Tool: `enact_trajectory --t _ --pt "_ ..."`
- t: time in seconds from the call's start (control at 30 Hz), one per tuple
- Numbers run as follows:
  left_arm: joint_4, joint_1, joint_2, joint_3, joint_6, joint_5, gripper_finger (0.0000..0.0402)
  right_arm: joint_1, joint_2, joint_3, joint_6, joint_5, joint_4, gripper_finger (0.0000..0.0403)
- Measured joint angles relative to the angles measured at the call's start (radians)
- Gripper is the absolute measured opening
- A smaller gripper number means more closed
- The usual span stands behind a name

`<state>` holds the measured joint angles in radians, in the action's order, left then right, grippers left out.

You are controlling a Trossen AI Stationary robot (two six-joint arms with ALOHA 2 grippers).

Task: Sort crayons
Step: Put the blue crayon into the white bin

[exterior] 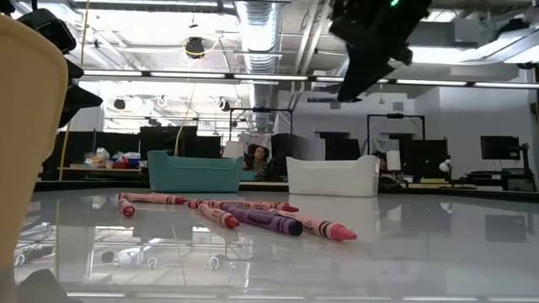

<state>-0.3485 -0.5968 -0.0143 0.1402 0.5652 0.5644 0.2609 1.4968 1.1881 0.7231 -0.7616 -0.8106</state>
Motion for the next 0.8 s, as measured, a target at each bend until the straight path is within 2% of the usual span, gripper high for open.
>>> enact_trajectory --t 0.17,0.33,0.47,0.63,0.8 --pt "-0.002 0.0 0.0 0.0 0.0 0.0 0.0228 -0.187 -0.038 0.0 -0.154 0.015 0.006 0.0001" --pt "-0.002 0.0 0.0 0.0 -0.004 0.0 0.0228 -0.382 -0.034 0.0 -0.281 0.14 0.064 0.0001" --pt "-0.008 0.0 0.0 0.0 -0.004 0.0 0.0228 -0.51 -0.005 0.001 -0.32 0.23 0.109 0.0001" --pt "-0.009 0.0 0.0 0.0 -0.011 0.0 0.0228 -0.599 0.047 0.001 -0.359 0.326 0.187 0.0002" --pt "-0.013 0.0 0.0 0.0 -0.012 0.0 0.0228 -0.639 0.131 0.002 -0.366 0.358 0.235 0.0002"
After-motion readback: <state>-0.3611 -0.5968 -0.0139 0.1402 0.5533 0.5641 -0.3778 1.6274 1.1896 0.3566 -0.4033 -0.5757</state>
